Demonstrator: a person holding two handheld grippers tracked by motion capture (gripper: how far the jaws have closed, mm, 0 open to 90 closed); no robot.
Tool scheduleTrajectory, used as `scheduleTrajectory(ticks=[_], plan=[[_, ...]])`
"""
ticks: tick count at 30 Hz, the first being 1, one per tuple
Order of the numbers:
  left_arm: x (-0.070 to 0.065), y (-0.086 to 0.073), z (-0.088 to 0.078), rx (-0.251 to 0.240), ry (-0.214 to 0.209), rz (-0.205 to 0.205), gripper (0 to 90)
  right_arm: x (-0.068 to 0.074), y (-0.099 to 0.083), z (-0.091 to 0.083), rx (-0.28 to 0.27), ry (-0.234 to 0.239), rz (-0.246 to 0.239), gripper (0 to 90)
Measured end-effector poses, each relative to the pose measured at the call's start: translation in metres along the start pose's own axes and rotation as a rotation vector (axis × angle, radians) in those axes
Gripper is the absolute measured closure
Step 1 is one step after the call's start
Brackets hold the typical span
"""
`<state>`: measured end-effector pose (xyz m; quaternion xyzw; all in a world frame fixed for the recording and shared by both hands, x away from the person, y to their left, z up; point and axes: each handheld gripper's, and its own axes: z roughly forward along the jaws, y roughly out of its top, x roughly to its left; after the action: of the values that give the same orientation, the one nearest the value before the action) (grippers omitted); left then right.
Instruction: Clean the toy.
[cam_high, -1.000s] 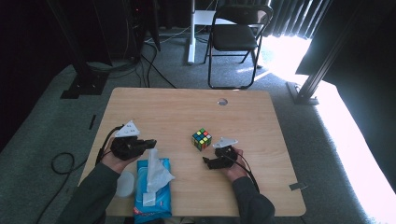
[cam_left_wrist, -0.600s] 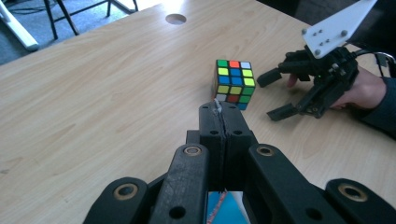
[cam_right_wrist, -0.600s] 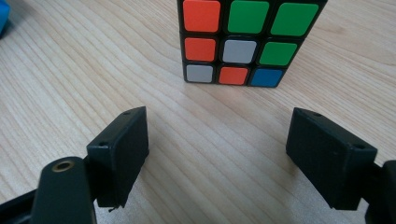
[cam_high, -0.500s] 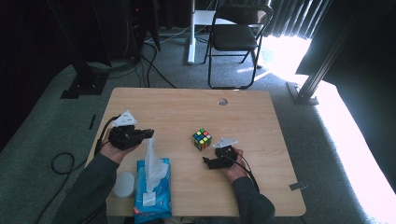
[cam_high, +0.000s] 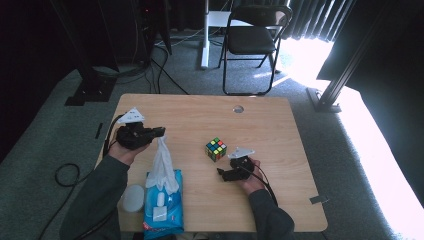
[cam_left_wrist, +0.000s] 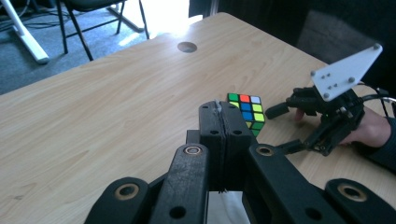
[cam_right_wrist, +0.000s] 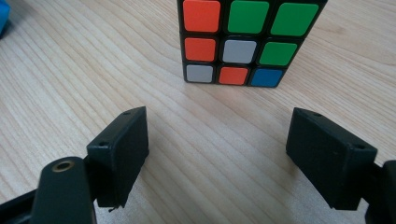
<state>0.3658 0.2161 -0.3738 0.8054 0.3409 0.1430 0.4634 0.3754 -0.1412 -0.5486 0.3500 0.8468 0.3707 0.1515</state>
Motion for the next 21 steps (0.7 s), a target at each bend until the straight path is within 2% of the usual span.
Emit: scheduleTrajectory(ticks=[6,12,18,21], plan=[[-0.008,-0.009,0.002,0.014,-0.009,0.011,89.3,0.0,0.0,0.0,0.0,0.0,0.0,20.8],[-0.015,-0.025,0.002,0.05,-0.016,0.019,88.8,0.0,0.0,0.0,0.0,0.0,-0.001,20.8],[-0.019,-0.045,0.01,0.097,-0.038,0.005,88.6,0.0,0.0,0.0,-0.001,-0.001,-0.001,20.8],[-0.022,-0.053,0.015,0.126,-0.052,0.015,88.3,0.0,0.0,0.0,-0.001,0.0,-0.001,20.8]])
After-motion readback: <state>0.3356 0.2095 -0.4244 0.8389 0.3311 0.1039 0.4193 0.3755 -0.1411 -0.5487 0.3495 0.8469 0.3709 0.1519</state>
